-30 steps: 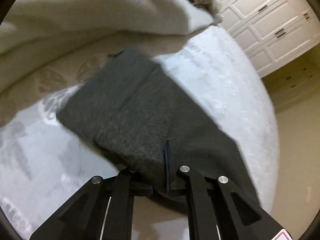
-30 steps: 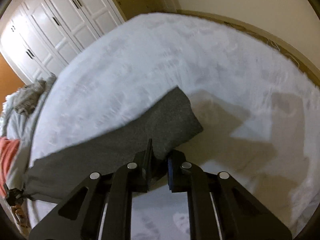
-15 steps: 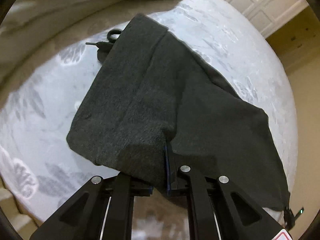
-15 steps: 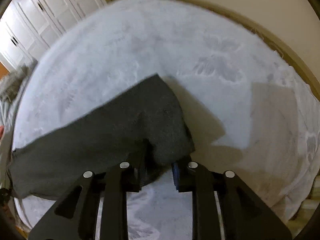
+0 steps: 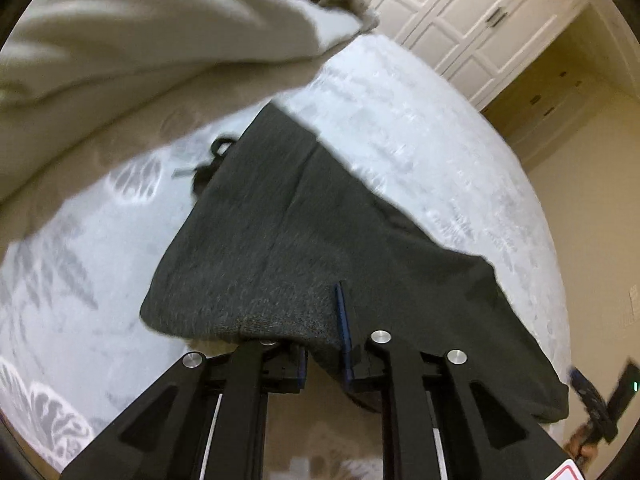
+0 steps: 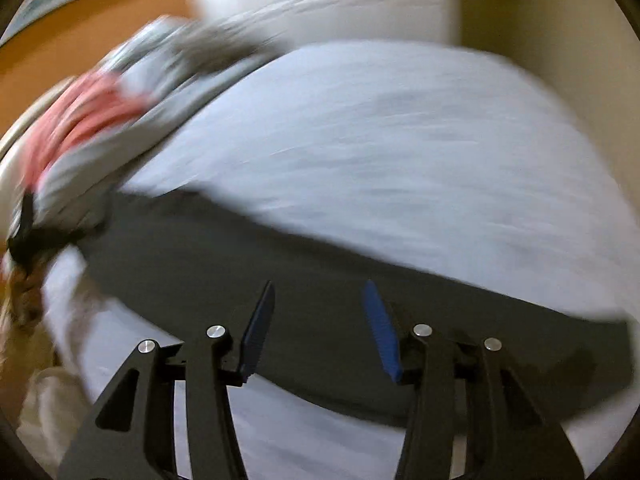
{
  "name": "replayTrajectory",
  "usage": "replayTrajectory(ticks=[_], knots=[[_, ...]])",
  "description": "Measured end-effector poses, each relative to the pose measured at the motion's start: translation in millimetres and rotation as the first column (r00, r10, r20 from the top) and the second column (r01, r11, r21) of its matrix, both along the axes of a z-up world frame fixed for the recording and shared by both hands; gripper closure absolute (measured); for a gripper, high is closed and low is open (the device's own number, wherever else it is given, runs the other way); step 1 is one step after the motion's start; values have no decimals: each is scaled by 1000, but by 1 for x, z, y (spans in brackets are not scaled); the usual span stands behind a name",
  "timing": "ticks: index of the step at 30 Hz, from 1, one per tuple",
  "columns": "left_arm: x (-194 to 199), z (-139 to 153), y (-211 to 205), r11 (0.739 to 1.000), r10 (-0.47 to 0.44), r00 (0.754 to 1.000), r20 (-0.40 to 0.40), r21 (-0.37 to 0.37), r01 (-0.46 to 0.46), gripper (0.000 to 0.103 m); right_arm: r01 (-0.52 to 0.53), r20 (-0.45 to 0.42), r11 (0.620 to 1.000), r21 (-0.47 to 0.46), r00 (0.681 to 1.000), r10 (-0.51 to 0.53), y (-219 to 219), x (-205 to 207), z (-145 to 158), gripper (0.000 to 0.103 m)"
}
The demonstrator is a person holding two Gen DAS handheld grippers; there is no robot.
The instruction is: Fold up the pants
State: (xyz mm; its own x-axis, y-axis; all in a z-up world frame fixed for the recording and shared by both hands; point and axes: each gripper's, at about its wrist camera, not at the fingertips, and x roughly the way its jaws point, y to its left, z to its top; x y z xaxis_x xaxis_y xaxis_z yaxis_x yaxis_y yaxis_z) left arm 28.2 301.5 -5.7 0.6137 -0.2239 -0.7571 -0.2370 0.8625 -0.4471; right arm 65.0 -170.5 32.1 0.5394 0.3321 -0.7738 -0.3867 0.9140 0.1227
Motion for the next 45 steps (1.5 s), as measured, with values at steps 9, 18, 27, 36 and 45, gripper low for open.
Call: replayTrajectory(ticks=[9,18,27,36,45], knots=[[12,-12,10,998,-61,998,-5,-12,61,91,-120,-108,989,-83,988,110,154,87,-72,56],[45,41,3,985,-141,968,210,124,116,89,19,51,999,-50,999,-17,136,115,-20,102],[5,-30,60,998,11,999,43,-62,-8,48,88,99,995,-39,992,-84,89,43,-21,48],[33,-64,75,914,106,994,9,-394,-94,30,84,-9,996,11,996,-84,67,-31,-48,48],[43,-33,79,847,182,978,-104,-489,-210,91,136,-1,991,8,991,-136,41,-48,-45,44]])
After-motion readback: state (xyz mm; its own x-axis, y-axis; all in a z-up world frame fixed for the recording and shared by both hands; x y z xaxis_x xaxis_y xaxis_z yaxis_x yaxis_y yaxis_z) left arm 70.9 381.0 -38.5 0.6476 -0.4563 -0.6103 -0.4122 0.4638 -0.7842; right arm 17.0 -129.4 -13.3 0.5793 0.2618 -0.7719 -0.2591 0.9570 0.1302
